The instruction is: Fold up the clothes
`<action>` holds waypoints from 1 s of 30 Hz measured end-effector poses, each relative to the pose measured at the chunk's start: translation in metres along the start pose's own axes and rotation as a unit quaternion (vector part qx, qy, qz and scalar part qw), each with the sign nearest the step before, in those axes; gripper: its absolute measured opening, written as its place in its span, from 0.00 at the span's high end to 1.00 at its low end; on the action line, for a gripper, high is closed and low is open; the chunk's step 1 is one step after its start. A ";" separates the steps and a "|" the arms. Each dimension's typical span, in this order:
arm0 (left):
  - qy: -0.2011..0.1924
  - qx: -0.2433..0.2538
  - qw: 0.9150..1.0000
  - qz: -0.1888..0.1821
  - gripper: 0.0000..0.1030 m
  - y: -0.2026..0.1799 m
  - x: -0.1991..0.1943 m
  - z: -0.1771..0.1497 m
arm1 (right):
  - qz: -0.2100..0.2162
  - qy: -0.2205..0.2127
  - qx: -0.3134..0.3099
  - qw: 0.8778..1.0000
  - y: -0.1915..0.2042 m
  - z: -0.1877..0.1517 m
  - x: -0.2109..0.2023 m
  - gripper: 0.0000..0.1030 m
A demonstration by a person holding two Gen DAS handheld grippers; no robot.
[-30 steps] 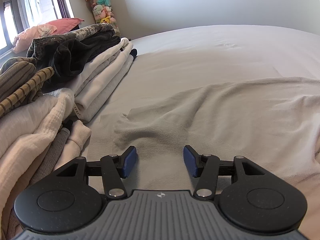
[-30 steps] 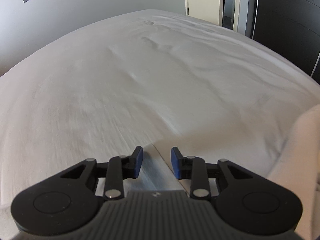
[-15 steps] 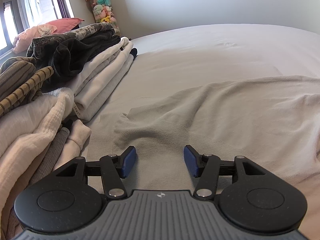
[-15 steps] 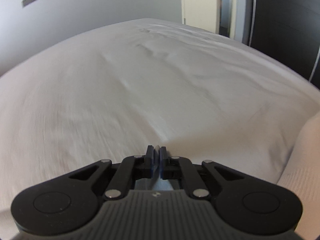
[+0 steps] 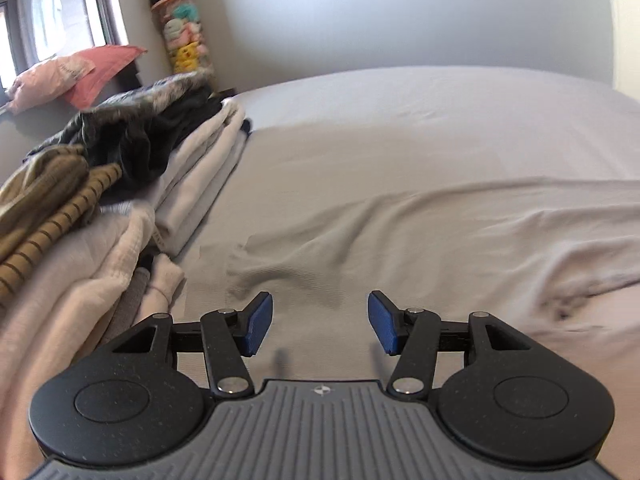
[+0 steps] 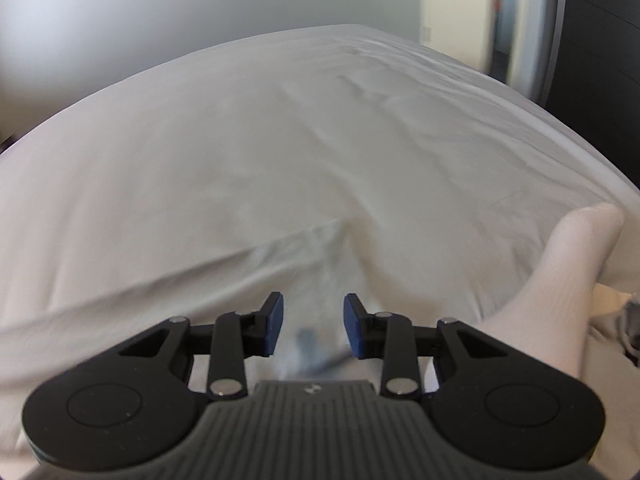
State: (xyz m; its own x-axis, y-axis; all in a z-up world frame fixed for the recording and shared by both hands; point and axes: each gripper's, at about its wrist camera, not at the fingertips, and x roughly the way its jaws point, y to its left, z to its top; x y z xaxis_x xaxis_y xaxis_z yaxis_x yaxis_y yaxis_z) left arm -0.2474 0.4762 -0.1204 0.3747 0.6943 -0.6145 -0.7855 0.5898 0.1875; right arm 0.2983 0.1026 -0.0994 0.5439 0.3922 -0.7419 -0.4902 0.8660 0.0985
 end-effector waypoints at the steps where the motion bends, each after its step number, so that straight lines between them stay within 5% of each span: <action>1: -0.002 0.008 1.000 -0.012 0.39 0.000 -0.009 -0.001 | 0.012 0.006 -0.013 1.000 0.002 -0.003 -0.011 0.65; 8: 0.006 0.118 0.991 -0.064 0.39 -0.002 -0.064 -0.018 | 0.053 0.046 -0.186 0.980 0.012 -0.033 -0.086 0.65; 14: 0.039 0.223 0.969 -0.101 0.39 -0.013 -0.096 -0.031 | 0.076 0.098 -0.277 0.953 0.002 -0.080 -0.132 0.64; 19: 0.059 0.272 0.954 -0.112 0.39 -0.029 -0.107 -0.038 | 0.075 0.139 -0.364 0.918 0.012 -0.122 -0.141 0.43; 24: 0.048 0.233 0.965 -0.110 0.39 -0.039 -0.112 -0.033 | 0.033 0.158 -0.426 0.890 0.028 -0.151 -0.131 0.43; 26: 0.045 0.209 0.971 -0.111 0.39 -0.043 -0.111 -0.031 | 0.030 0.161 -0.420 0.893 0.030 -0.152 -0.126 0.55; 28: 0.044 0.177 0.977 -0.114 0.39 -0.047 -0.110 -0.029 | 0.036 0.156 -0.411 0.898 0.035 -0.153 -0.125 0.83; 30: 0.043 0.139 0.982 -0.118 0.39 -0.051 -0.107 -0.027 | 0.053 0.139 -0.399 0.905 0.043 -0.152 -0.130 0.91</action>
State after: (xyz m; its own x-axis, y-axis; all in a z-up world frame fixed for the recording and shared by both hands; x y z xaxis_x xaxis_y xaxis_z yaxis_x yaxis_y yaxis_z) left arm -0.2605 0.3609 -0.0852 0.4774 0.4940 -0.7267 -0.5120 0.8285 0.2268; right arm 0.1028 0.0420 -0.0994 0.3271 0.2714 -0.9052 -0.9254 0.2859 -0.2487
